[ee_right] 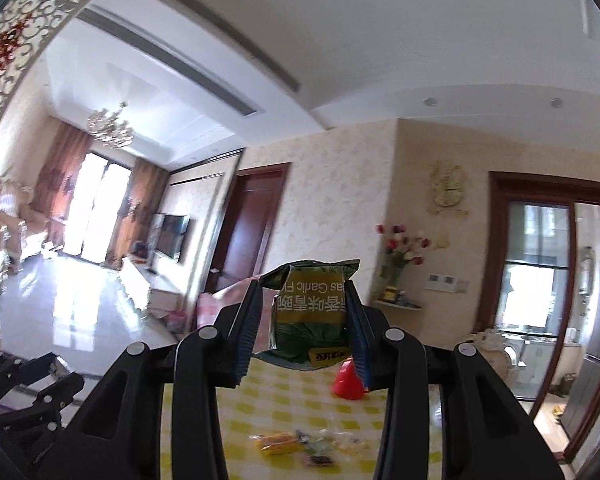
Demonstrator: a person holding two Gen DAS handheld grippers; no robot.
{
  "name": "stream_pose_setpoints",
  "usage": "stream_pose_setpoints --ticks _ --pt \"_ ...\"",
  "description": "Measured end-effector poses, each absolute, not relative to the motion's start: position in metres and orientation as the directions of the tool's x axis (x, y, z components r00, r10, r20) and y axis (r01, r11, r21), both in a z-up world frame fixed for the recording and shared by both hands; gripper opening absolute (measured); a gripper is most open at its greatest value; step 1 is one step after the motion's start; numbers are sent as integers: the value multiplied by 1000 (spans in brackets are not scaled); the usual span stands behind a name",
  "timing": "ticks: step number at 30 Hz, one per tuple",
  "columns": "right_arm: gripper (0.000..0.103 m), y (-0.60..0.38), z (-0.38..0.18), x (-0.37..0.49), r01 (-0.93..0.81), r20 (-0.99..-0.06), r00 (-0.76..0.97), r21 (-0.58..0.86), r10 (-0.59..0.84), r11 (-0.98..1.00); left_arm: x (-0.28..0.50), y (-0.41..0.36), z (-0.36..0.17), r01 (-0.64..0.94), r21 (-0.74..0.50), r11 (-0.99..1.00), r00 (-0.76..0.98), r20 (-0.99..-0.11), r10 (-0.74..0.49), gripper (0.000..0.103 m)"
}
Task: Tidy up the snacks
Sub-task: 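Lift and carry the green bag and white-blue packet over the box with both tools, then open both tools to drop the green bag and white-blue packet into the box, then swing both open tools back over the snacks on the table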
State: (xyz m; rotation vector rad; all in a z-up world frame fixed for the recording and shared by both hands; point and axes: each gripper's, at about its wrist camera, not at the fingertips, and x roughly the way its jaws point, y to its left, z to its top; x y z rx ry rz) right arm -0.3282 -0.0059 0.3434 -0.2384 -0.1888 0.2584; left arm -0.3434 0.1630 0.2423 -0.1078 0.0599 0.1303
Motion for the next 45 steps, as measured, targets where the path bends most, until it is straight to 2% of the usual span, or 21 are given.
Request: stream_pose_setpoints --ticks 8,12,19,26,28,30,32,34,36,40,45 --pt "40 64 265 -329 -603 -145 798 -207 585 771 -369 235 202 -231 -37 972 947 -237 217 34" --pt "40 95 223 -333 -706 -288 702 -160 652 690 -376 270 174 -254 -20 967 907 -353 231 34" --pt "40 147 144 -329 -837 -530 486 -55 695 544 -382 328 127 -287 -16 958 811 -537 234 34" --pt "41 181 72 -329 -881 -675 298 77 675 466 -364 343 89 -279 21 960 710 -669 221 36" --pt "42 182 57 -326 -880 -693 251 128 676 458 -356 343 81 -291 45 956 676 -697 239 49" --pt "42 180 52 -321 -874 -697 210 179 685 451 -353 345 75 -312 71 948 657 -704 269 76" --pt "43 176 51 -317 -868 -690 199 205 696 452 -347 341 75 -326 87 941 654 -698 291 80" --pt "53 168 54 -316 -859 -668 211 223 714 462 -344 339 78 -344 93 934 650 -694 309 86" --pt "59 155 68 -316 -853 -639 226 236 735 466 -344 337 81 -369 108 923 653 -677 341 97" --pt "63 122 87 -308 -835 -600 306 203 739 511 -339 322 89 -385 145 912 663 -643 382 99" --pt "71 74 92 -290 -783 -579 420 158 699 601 -325 293 105 -342 118 932 712 -615 339 101"
